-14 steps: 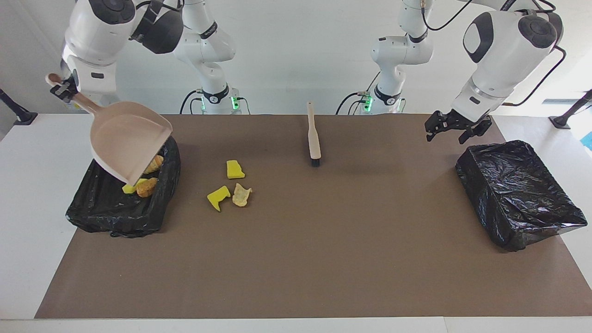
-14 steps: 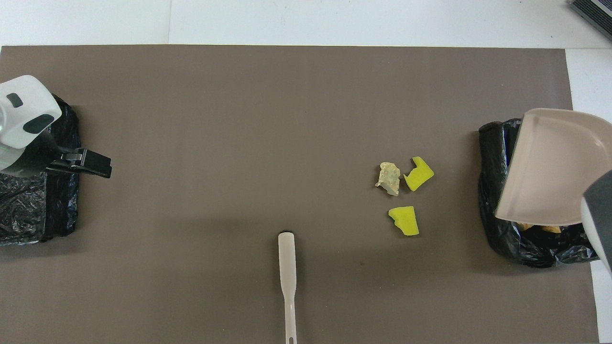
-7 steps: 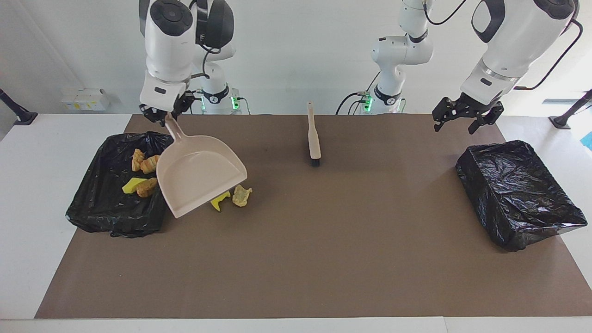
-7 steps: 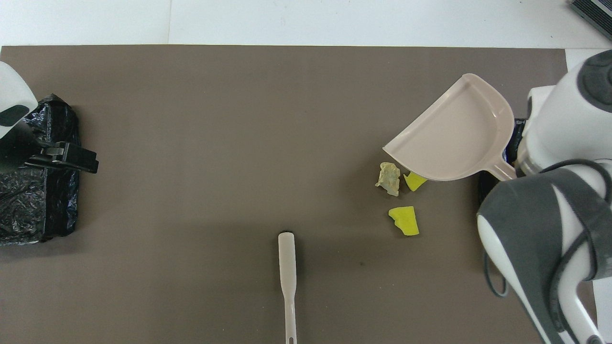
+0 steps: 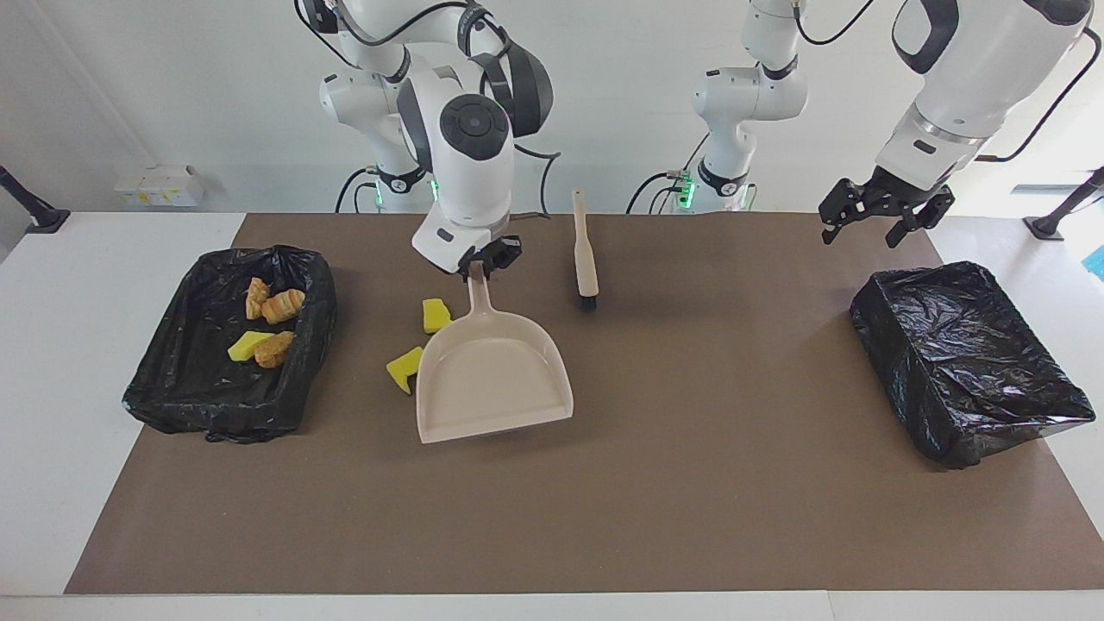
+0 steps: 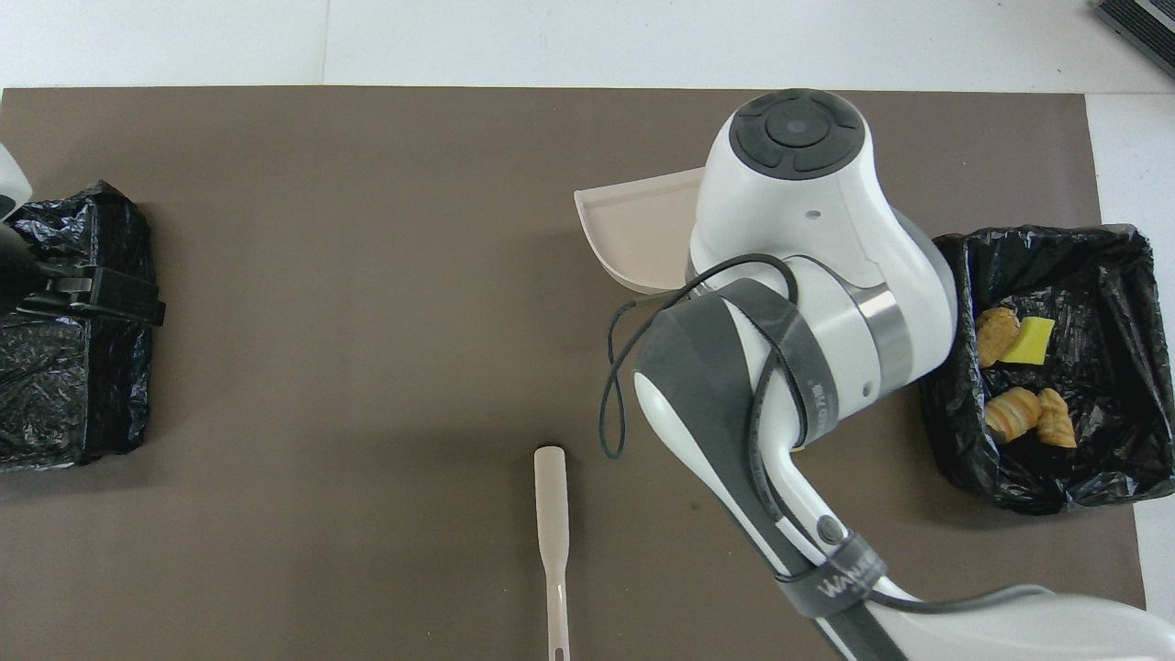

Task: Sweep and dump trash in bin
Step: 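Bring the empty dustpan back to the table center with the right gripper, then set the dustpan down and withdraw the right gripper, then grasp the beige brush handle with the right gripper, then carry the brush to the sponges while the left gripper grasps the dustpan, then sweep sponges toward the dustpan with the right gripper while the left gripper steadies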

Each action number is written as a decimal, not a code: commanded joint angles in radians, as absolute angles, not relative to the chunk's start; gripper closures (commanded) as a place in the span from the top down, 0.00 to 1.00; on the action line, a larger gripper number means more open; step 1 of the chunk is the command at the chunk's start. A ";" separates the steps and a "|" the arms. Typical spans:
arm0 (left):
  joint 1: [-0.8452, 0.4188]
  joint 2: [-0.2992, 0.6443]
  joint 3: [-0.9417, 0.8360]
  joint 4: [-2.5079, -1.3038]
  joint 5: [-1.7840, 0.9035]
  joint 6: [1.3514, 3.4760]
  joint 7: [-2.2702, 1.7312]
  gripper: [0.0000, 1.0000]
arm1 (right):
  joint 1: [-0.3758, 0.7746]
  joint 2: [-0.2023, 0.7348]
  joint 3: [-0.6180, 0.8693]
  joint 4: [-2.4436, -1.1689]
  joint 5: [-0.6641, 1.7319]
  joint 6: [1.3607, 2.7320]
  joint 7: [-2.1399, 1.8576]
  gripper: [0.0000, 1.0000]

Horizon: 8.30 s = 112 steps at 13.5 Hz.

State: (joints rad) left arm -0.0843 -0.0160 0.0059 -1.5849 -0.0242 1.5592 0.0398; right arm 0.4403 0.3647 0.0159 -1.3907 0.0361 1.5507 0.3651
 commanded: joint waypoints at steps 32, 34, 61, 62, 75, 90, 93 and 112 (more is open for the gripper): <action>-0.077 -0.026 0.005 -1.605 -0.008 1.612 0.051 1.00 | 0.646 0.097 0.045 -1.811 0.222 1.727 0.660 1.00; -0.077 -0.026 0.003 -1.606 -0.006 1.614 0.052 1.00 | 0.692 -0.033 0.046 -2.056 0.262 1.915 0.686 1.00; -0.038 -0.038 -0.002 -1.617 -0.014 1.577 0.100 1.00 | 0.723 -0.086 0.029 -2.197 0.286 1.932 0.782 0.00; -0.038 -0.041 -0.002 -1.635 -0.026 1.591 0.100 1.00 | 0.691 -0.110 0.029 -2.191 0.235 1.875 0.778 0.00; -0.474 0.216 -0.003 -1.819 -0.020 2.105 -0.305 1.00 | 0.229 -0.020 0.037 -2.201 -0.275 1.828 0.374 0.00; -0.623 0.250 -0.005 -1.939 -0.011 2.270 -0.621 0.53 | 0.232 0.029 0.032 -2.042 -0.091 1.731 0.314 0.00; -0.623 0.247 -0.005 -1.939 -0.011 2.252 -0.621 0.17 | 0.248 -0.037 0.043 -2.106 -0.236 1.663 0.366 0.00; -0.377 0.156 0.011 -1.921 -0.026 2.004 0.388 0.00 | 0.458 0.023 0.046 -2.209 0.270 1.934 0.375 0.00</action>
